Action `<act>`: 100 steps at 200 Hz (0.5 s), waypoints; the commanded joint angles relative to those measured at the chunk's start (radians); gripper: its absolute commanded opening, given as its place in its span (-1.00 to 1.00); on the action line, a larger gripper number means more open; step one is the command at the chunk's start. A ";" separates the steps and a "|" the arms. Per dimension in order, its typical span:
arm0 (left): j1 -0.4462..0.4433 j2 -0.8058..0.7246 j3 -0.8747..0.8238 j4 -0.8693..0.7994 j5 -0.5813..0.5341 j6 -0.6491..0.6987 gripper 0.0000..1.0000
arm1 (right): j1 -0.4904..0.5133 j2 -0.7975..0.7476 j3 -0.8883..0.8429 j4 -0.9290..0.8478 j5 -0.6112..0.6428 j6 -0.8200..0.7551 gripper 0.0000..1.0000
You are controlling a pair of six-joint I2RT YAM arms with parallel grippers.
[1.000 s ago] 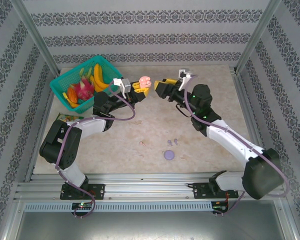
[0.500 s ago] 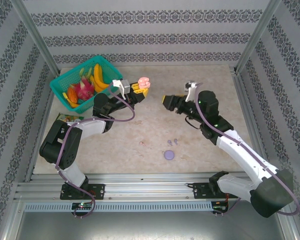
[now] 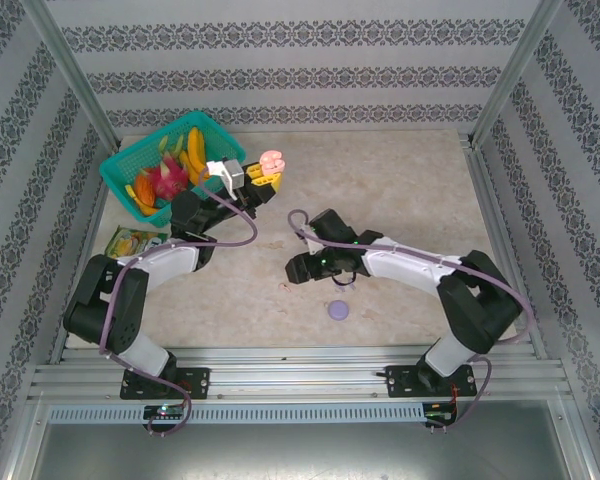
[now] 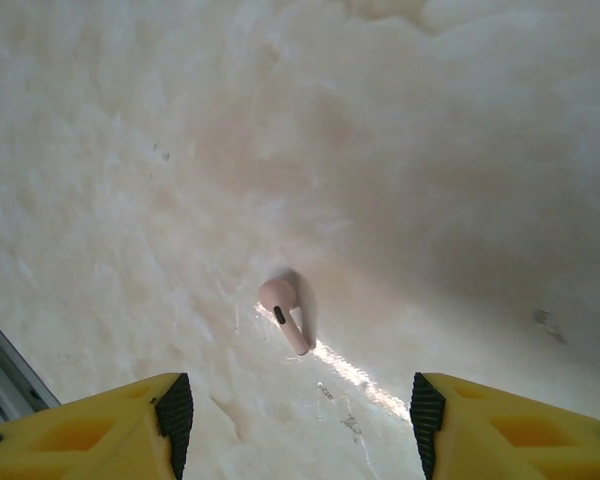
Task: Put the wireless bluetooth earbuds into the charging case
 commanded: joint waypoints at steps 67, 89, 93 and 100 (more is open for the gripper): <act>0.030 -0.080 -0.044 -0.014 -0.019 0.038 -1.00 | 0.104 0.184 0.179 -0.168 0.106 -0.169 0.21; 0.030 -0.074 -0.043 -0.009 -0.020 0.035 -1.00 | 0.115 0.222 0.211 -0.177 0.127 -0.182 0.19; 0.031 -0.074 -0.043 -0.009 -0.021 0.035 -1.00 | 0.116 0.227 0.215 -0.177 0.128 -0.184 0.19; 0.032 -0.073 -0.041 -0.008 -0.021 0.034 -1.00 | 0.119 0.237 0.224 -0.179 0.131 -0.187 0.18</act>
